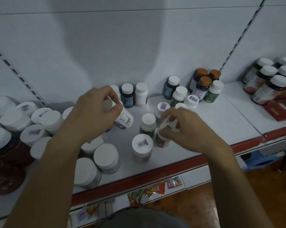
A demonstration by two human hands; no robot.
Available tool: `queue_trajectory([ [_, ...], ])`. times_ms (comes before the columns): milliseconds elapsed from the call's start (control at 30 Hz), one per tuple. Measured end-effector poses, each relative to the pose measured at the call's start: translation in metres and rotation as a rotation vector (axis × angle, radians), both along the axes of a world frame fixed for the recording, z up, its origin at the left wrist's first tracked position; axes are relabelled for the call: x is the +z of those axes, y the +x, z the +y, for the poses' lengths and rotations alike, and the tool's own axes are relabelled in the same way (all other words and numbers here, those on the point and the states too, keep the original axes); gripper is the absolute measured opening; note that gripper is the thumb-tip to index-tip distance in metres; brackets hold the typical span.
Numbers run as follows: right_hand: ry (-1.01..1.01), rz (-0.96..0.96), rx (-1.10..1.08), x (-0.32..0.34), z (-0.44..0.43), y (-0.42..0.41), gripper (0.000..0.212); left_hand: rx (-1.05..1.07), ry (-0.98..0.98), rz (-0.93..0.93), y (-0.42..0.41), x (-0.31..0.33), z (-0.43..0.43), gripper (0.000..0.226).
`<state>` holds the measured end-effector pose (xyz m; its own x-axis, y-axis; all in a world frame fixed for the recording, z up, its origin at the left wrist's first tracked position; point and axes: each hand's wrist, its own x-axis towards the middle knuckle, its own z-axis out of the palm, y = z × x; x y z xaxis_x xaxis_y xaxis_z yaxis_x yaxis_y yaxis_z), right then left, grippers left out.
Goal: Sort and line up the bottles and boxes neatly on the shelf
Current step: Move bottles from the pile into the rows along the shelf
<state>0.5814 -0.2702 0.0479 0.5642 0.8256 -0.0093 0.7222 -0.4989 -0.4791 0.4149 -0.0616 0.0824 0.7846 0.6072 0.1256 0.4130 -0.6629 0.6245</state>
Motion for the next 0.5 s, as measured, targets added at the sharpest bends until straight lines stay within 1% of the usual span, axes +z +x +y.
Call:
queue_trajectory([
  [67, -0.063, 0.045, -0.012, -0.007, -0.003, -0.008, 0.031, -0.009, 0.025, 0.035, 0.003, -0.001, 0.0, 0.008],
  [167, -0.003, 0.016, -0.063, -0.017, -0.007, -0.016, 0.034, -0.014, 0.028, 0.027, 0.006, -0.003, -0.002, 0.007],
  [267, 0.126, -0.044, -0.152, -0.016, -0.015, -0.018, 0.037, 0.002, 0.031, -0.02, 0.005, -0.003, -0.001, 0.006],
  [367, 0.288, -0.109, -0.241, -0.005, -0.007, -0.023, 0.041, 0.043, 0.071, -0.107, -0.002, 0.002, 0.006, 0.007],
  [433, 0.42, -0.113, -0.266, 0.004, 0.011, -0.032, 0.04, 0.079, 0.11, -0.196, -0.013, 0.007, 0.015, 0.007],
  [500, 0.508, -0.104, -0.236, 0.014, 0.034, -0.044, 0.039, 0.145, 0.154, -0.277, -0.03, 0.013, 0.029, 0.008],
])
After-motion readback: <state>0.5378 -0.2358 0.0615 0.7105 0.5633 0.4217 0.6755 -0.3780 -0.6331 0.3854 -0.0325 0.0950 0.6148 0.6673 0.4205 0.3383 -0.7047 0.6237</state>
